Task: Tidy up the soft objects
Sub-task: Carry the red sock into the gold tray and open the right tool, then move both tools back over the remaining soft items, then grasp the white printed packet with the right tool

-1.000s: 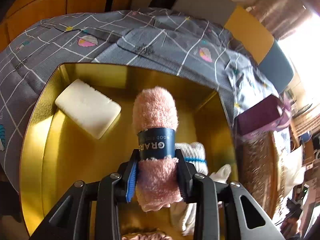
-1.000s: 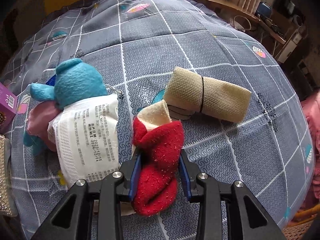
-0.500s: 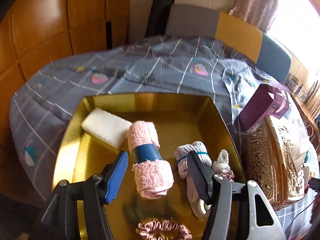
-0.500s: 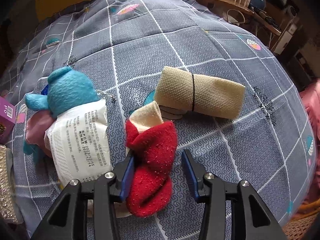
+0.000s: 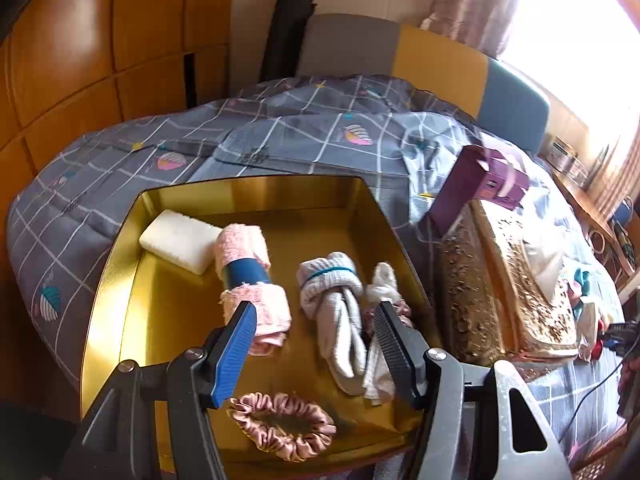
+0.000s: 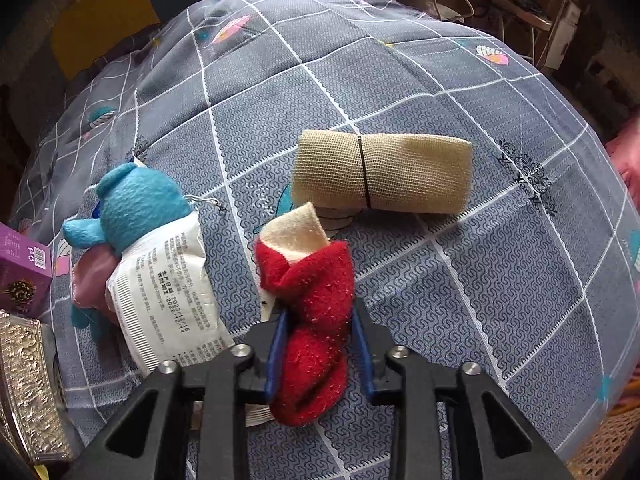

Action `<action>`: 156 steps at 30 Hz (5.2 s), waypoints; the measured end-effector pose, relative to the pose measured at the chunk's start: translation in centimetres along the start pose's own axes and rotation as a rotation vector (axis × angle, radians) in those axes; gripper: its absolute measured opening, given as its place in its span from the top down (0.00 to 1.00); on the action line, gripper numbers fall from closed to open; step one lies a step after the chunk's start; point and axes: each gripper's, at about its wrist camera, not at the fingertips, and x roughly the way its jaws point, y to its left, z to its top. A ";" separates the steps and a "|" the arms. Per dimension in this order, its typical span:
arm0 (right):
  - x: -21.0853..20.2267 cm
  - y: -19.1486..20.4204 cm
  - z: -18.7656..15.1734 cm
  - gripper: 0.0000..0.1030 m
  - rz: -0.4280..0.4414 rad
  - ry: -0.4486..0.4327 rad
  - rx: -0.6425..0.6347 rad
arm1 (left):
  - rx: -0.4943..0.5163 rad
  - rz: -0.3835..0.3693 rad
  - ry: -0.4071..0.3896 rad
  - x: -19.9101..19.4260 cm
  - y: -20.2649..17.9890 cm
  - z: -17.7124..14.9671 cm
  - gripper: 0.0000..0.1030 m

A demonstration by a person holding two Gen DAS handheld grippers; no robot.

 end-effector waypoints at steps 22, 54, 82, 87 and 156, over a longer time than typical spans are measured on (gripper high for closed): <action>-3.8 -0.6 1.2 0.81 0.017 -0.131 0.057 | 0.114 -0.040 0.020 -0.3 -2.8 -1.5 0.40; -11.9 46.3 -19.4 0.80 0.602 0.061 -1.042 | -0.068 0.053 -0.034 -2.3 5.7 -2.2 0.40; -13.1 42.5 -23.4 0.38 0.553 -0.122 -1.036 | -0.054 0.065 -0.058 -3.3 5.1 -2.1 0.40; -15.4 40.0 -22.5 0.26 0.578 -0.255 -0.999 | -0.035 0.061 -0.056 -3.4 4.4 -2.0 0.40; -3.0 1.6 0.1 0.06 0.330 -0.066 0.123 | 0.537 -0.379 -0.006 -6.3 -22.4 -2.8 0.40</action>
